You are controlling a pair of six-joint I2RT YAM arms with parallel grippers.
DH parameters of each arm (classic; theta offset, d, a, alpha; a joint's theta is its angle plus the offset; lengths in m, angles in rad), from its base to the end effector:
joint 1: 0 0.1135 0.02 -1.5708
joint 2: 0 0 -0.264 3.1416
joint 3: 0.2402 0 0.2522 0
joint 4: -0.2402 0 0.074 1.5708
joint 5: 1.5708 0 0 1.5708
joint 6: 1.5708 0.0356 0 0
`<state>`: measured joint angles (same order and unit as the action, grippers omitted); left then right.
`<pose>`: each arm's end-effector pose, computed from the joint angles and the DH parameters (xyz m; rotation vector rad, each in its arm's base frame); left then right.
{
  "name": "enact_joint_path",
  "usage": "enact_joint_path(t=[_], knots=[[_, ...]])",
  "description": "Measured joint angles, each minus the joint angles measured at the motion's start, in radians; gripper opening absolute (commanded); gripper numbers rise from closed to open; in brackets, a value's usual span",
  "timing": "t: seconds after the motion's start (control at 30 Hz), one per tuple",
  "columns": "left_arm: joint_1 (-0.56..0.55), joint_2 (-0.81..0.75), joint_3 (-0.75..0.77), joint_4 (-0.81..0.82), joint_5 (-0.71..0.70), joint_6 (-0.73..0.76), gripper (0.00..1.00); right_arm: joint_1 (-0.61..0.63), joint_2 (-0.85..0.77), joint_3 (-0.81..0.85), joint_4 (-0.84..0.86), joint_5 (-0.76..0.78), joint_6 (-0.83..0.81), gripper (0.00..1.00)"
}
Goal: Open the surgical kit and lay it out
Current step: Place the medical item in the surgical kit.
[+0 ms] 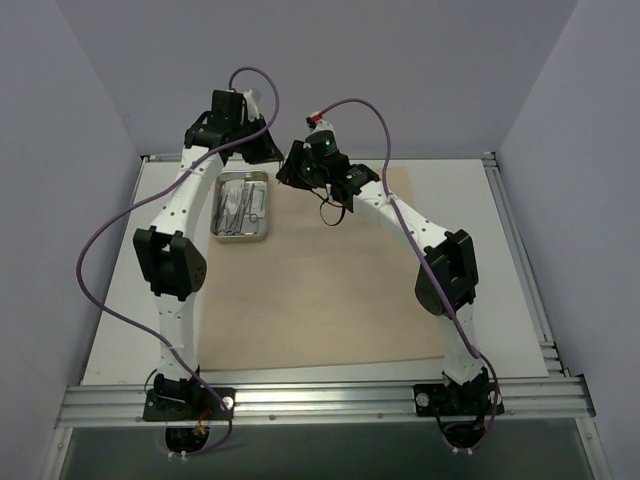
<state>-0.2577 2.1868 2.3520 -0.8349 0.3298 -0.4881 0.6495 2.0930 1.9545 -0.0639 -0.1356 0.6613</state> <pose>0.4696 -0.1357 0.3616 -0.0806 2.3104 -0.7632 0.4029 0.3120 0.3460 -0.0938 1.8969 1.0448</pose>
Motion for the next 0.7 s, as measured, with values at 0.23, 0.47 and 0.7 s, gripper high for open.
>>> enact_joint_path(t=[0.23, 0.47, 0.7], knots=[[-0.005, 0.0, -0.036, 0.007, 0.01, -0.006, 0.02, 0.0, 0.021, 0.024, -0.012, 0.016, 0.0, 0.0], [-0.005, 0.0, -0.063, 0.008, 0.013, -0.009, 0.02, -0.008, 0.047, 0.029, -0.027, 0.015, 0.011, 0.17], [-0.012, 0.0, -0.063, 0.009, 0.027, -0.026, 0.02, -0.016, 0.061, 0.031, -0.031, 0.003, 0.03, 0.07]])
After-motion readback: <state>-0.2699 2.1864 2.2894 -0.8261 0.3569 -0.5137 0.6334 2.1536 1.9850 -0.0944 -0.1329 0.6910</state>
